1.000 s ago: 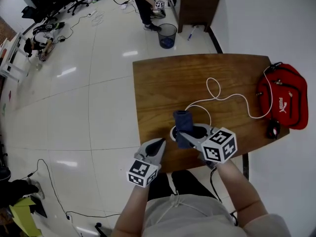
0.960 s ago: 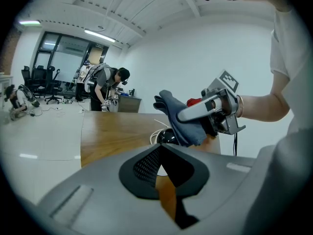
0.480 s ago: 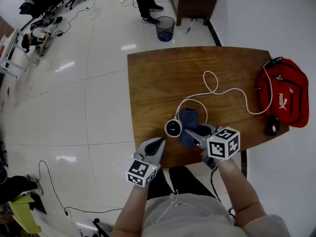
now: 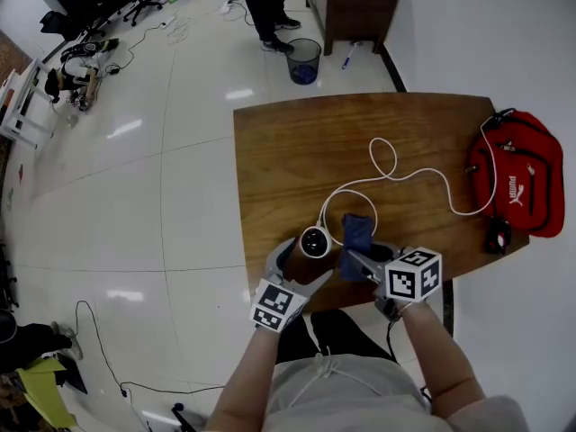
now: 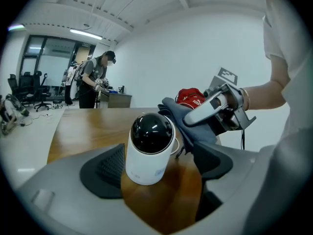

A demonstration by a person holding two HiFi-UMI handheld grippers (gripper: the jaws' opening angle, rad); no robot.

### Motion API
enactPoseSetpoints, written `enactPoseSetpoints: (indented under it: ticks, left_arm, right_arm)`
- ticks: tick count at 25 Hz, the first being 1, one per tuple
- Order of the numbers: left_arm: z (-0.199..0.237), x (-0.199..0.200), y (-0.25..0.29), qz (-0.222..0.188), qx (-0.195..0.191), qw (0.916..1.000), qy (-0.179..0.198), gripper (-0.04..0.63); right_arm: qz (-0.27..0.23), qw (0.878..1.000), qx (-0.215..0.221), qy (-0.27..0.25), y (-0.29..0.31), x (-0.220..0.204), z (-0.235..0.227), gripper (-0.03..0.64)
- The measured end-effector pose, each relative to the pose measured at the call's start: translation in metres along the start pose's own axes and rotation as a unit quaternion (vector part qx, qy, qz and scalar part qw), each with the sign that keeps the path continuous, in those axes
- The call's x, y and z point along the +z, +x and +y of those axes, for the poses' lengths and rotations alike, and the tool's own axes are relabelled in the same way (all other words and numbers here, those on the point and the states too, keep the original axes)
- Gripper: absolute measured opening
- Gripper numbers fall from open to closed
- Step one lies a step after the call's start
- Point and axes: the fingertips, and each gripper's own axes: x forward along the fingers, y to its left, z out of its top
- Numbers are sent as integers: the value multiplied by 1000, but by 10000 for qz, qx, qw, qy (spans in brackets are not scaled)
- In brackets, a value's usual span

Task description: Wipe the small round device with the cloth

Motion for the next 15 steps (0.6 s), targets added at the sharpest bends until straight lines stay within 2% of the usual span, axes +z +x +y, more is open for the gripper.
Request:
enactPoseSetpoints:
  ticks: [3, 5, 12, 14, 15]
  left_arm:
    - [6, 3, 15, 63, -6, 10000, 1, 468]
    - [11, 5, 24, 60, 36, 10000, 57, 468]
    - [21, 3, 44, 131, 284, 9978, 592, 466]
    - [22, 0, 47, 204, 349, 9965, 731, 455]
    - [23, 0, 48, 209, 371, 9961, 777, 403]
  right_arm:
    - [-29, 9995, -172, -267, 1, 1, -2, 107]
    - [-43, 9992, -211, -338, 2, 1, -7, 107]
    - [-217, 9993, -174, -245, 7, 4, -24, 107]
    - [-231, 9993, -158, -250, 7, 4, -27, 107]
    - [-235, 9993, -154, -251, 7, 4, -28, 107]
